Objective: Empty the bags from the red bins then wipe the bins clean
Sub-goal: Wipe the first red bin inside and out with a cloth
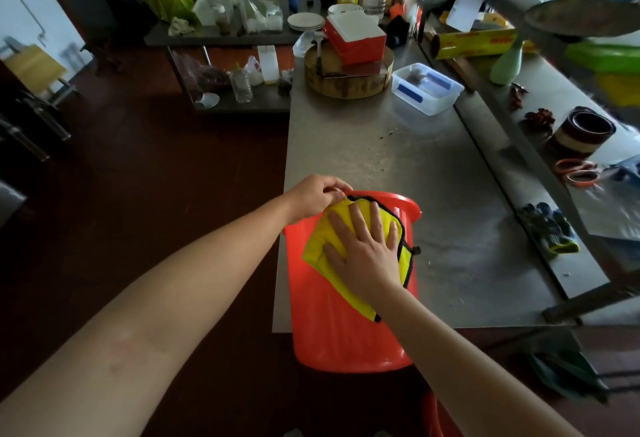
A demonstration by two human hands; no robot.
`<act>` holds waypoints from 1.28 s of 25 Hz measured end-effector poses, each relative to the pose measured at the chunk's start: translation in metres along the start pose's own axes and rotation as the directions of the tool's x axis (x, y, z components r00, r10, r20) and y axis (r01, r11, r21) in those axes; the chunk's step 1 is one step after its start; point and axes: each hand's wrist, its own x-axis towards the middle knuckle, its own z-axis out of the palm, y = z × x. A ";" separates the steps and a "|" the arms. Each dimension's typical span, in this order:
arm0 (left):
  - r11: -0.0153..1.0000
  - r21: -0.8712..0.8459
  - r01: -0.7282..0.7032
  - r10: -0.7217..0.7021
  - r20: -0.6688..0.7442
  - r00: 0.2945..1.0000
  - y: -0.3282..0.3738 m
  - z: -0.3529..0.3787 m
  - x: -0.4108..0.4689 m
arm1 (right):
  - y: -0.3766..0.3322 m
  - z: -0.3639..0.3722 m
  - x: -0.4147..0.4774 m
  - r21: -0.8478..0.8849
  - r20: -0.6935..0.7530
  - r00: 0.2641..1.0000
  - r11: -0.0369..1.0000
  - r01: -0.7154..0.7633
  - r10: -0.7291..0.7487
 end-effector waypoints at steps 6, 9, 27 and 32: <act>0.900 -0.409 0.148 -0.147 0.035 0.989 -0.036 -0.012 -0.012 | -0.010 0.010 0.013 -0.156 -0.017 0.990 0.978 0.135 -0.140; 0.938 -0.323 0.125 -0.136 -0.010 0.991 -0.053 -0.005 -0.015 | -0.010 0.014 0.013 -0.154 0.023 0.986 0.974 0.168 -0.167; 0.982 -0.009 0.188 -0.188 0.049 0.981 -0.005 -0.001 0.017 | -0.026 0.014 -0.013 0.002 0.075 0.996 0.998 0.057 -0.057; 0.970 -0.070 0.233 -0.236 -0.027 0.971 -0.017 -0.002 0.014 | -0.051 0.030 -0.013 -0.129 0.062 0.969 0.961 0.244 -0.238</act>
